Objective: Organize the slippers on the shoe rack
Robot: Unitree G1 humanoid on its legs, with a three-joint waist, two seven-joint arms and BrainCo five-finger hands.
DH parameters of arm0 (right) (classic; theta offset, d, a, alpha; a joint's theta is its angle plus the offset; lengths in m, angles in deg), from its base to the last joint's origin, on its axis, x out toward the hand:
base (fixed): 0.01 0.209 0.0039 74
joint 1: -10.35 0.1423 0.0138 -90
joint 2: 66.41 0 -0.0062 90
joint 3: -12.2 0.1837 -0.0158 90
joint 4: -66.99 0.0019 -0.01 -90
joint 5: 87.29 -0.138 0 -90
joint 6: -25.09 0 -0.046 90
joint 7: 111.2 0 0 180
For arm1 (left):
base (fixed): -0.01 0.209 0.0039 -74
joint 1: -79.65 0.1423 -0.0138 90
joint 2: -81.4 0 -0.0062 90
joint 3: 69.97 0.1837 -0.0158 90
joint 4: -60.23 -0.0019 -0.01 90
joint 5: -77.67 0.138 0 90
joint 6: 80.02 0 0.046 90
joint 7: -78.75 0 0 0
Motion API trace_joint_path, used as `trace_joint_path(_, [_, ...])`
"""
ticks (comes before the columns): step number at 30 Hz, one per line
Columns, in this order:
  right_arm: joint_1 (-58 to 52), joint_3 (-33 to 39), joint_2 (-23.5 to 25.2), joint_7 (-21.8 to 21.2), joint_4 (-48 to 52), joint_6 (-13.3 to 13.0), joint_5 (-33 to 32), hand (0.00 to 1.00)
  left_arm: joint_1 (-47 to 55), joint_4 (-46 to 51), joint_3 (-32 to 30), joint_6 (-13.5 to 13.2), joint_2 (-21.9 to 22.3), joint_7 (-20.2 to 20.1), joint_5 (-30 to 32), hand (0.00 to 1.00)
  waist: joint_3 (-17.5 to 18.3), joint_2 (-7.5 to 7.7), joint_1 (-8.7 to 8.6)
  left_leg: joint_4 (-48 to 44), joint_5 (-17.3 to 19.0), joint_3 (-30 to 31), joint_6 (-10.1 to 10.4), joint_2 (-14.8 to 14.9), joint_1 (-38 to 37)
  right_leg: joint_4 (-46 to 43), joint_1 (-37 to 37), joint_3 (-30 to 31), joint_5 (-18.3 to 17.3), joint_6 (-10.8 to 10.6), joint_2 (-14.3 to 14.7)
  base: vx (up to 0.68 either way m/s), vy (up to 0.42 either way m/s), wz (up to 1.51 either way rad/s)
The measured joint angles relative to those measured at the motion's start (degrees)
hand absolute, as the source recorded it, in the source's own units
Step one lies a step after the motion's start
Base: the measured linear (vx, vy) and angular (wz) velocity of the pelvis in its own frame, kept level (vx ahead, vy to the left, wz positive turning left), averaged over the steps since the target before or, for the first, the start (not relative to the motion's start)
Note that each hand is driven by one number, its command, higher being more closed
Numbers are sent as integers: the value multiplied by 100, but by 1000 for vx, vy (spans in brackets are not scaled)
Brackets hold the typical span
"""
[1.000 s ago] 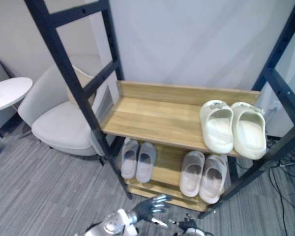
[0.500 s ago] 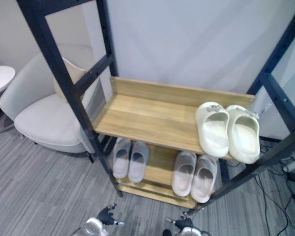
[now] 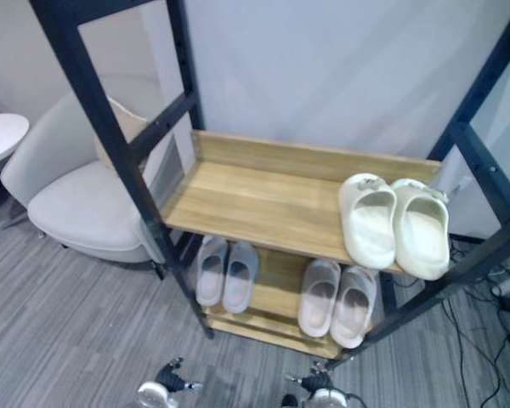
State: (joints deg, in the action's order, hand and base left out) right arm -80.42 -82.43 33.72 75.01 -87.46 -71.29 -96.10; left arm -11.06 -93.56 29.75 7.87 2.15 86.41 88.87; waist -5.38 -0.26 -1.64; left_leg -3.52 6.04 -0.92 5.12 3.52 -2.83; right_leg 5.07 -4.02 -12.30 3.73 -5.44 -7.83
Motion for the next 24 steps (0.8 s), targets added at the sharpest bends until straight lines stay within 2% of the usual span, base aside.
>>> trace_joint_path(1, [33,0,-12,-36,3,-12,-11,0,-12,9,-66,-4,1,0,-11,0,-15,36,2,-75,-23,101,10,-5,107,-3,10,-99,-6,9,0,-19,-50,78])
trace_joint_path(2, [128,-5,-64,-75,-20,-10,-8,0,-62,36,-159,-7,24,-3,-24,0,-156,-2,-9,-224,-48,252,41,8,286,-173,74,-285,-85,16,2,-49,-59,84])
trace_joint_path(4, [140,18,-126,-80,47,-34,9,0,-70,170,-210,-13,39,-1,-102,0,-195,-60,13,-684,-154,327,105,34,850,-778,537,-360,-455,143,-2,-86,-58,88])
trace_joint_path(5, [135,51,-138,-60,76,-59,151,0,-72,256,-223,-10,14,0,-135,0,-201,-48,61,-761,-285,276,105,30,1033,-938,666,-379,-570,208,-5,-109,-73,86])
trace_joint_path(6, [100,136,-135,-65,99,-86,220,0,-71,295,-244,-7,-42,-1,-132,0,-214,36,80,-379,-613,218,73,0,986,-1020,729,-534,-646,285,-121,-100,-59,81])
trace_joint_path(7, [51,221,-91,-67,116,-102,218,0,-102,304,-308,-12,-34,-2,-143,0,-248,89,73,-480,-503,-154,-96,40,971,-1057,746,-727,-686,310,-211,-38,-61,78])
trace_joint_path(8, [-17,339,-91,-60,238,-118,203,0,-90,303,-366,-9,-4,-2,-180,0,-255,59,50,-810,-257,-643,-294,126,959,-1126,726,-850,-740,311,-223,5,-40,78])
trace_joint_path(9, [-110,454,-106,-58,396,-141,203,0,-50,296,-365,-7,50,-1,-188,0,-253,-13,-27,-644,-133,-1010,-259,193,826,-1165,664,-999,-838,213,-155,14,-33,83])
trace_joint_path(10, [-146,460,-112,-62,496,-147,220,0,0,287,-366,-9,92,-5,-205,0,-257,-35,-70,-324,-167,-1042,-101,219,662,-1207,638,-1124,-883,187,-126,-1,-5,66])
trace_joint_path(11, [-147,457,-94,-64,495,-135,232,0,10,285,-366,-9,115,-5,-243,0,-258,-15,-56,-200,-212,-1038,-81,180,603,-1300,658,-1125,-924,166,-165,-22,30,37])
trace_joint_path(13, [-132,461,-9,-65,522,-110,240,0,-30,349,-371,-21,87,-10,-250,0,-328,193,0,-191,-132,-1029,-177,-31,552,-2035,852,-1120,-1321,5,-531,-28,54,21])
trace_joint_path(15, [-148,457,29,-70,546,-97,244,0,-30,355,-348,-22,131,-12,-261,0,-309,287,-22,-384,5,-915,-299,-222,568,-2609,935,-1052,-1555,-168,-810,21,66,35])
trace_joint_path(16, [-165,468,32,-90,628,-90,260,0,-47,352,-271,-21,175,-9,-348,0,-280,320,-62,-513,74,-747,-317,-374,586,-3251,1151,-430,-1561,-74,-925,72,64,61])
trace_joint_path(17, [-158,463,53,-103,730,-83,268,0,-65,356,-186,-31,170,-11,-385,0,-281,305,-99,-560,94,-595,-347,-427,591,-3651,1308,75,-1488,37,-887,125,68,95])
trace_joint_path(18, [-161,452,102,-108,733,-88,284,0,-71,358,-142,-36,195,-12,-434,0,-279,251,-108,-587,95,-310,-356,-440,582,-3927,1457,845,-1518,102,-643,123,38,121])
trace_joint_path(19, [-167,429,199,-112,724,-82,339,0,-84,366,-145,-36,195,-6,-467,0,-261,260,-129,-593,70,-69,-344,-430,619,-3834,1409,1438,-1692,92,-284,145,-51,135])
trace_joint_path(20, [-176,410,243,-121,723,-89,415,0,-92,365,-146,-37,188,-6,-467,0,-219,306,-129,-593,17,158,-323,-459,696,-3660,1369,1719,-1764,89,-73,136,-162,155])
trace_joint_path(22, [-186,384,319,-135,713,-88,419,0,-98,356,-147,-43,201,-10,-465,0,-142,440,-124,-553,-101,591,-236,-542,783,-3142,1069,1805,-1837,121,62,109,-168,130])
trace_joint_path(24, [-146,363,349,-137,667,-94,416,0,-107,340,-150,-92,190,-12,-464,0,-127,403,-29,-222,-351,947,-122,-480,788,-2530,739,1595,-1837,122,113,62,-175,92])
